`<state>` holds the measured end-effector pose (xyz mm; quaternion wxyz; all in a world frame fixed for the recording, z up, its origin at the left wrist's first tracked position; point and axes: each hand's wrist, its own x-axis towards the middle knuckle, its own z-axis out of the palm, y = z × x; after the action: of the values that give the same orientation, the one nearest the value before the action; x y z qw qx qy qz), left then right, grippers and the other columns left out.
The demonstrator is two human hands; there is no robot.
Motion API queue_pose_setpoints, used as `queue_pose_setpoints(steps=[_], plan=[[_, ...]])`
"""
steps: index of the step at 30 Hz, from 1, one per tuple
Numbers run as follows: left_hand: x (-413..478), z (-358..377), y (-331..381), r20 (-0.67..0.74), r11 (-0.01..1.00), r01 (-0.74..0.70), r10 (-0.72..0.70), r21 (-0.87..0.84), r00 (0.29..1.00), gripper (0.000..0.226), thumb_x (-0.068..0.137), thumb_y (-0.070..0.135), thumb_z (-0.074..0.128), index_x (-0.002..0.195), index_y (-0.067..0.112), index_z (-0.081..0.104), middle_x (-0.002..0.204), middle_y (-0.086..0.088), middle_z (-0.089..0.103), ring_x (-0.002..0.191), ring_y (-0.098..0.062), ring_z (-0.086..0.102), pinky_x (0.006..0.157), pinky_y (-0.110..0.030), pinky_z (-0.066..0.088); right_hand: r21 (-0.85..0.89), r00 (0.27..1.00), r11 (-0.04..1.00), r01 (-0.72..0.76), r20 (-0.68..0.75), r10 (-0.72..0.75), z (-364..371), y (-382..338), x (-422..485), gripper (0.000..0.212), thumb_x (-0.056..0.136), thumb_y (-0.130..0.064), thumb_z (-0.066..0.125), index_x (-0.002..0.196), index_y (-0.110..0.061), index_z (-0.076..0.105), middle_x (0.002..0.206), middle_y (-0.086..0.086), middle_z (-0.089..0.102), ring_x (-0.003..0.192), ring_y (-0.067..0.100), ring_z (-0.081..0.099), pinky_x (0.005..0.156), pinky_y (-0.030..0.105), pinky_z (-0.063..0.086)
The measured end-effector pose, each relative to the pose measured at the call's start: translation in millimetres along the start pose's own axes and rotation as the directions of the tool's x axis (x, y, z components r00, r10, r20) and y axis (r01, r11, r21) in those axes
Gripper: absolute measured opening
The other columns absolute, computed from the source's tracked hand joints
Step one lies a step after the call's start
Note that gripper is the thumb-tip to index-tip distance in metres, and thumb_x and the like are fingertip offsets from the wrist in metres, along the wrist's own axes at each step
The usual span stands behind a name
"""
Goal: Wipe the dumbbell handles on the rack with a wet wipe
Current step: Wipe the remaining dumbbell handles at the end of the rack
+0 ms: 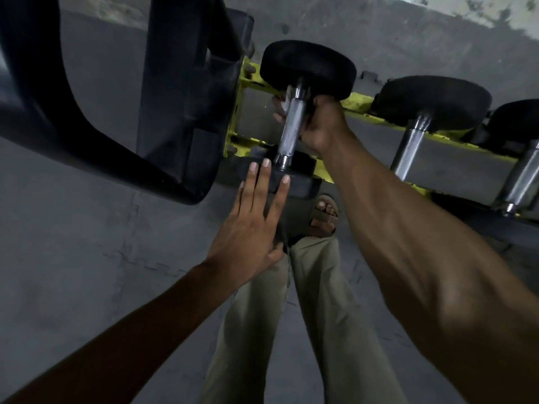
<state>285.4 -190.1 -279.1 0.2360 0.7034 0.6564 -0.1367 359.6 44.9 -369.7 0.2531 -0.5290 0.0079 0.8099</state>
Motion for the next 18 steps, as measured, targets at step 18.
queue_pose_setpoints(steps=[18], plan=[[-1,-7,-8,0.011,0.997,-0.059,0.060,-0.051,0.998,0.109,0.087,0.048,0.048,0.164,0.008,-0.019,0.165,-0.029,-0.032,0.156,-0.045,-0.023,0.127,-0.056,0.021,-0.680,0.641,0.525,0.511,-0.106,-0.760,-15,37,-34,0.010,0.092,-0.013,0.065,0.084,-0.013,0.071,0.077,0.000,0.067,0.069,0.011,0.062,0.063,0.026,0.050]])
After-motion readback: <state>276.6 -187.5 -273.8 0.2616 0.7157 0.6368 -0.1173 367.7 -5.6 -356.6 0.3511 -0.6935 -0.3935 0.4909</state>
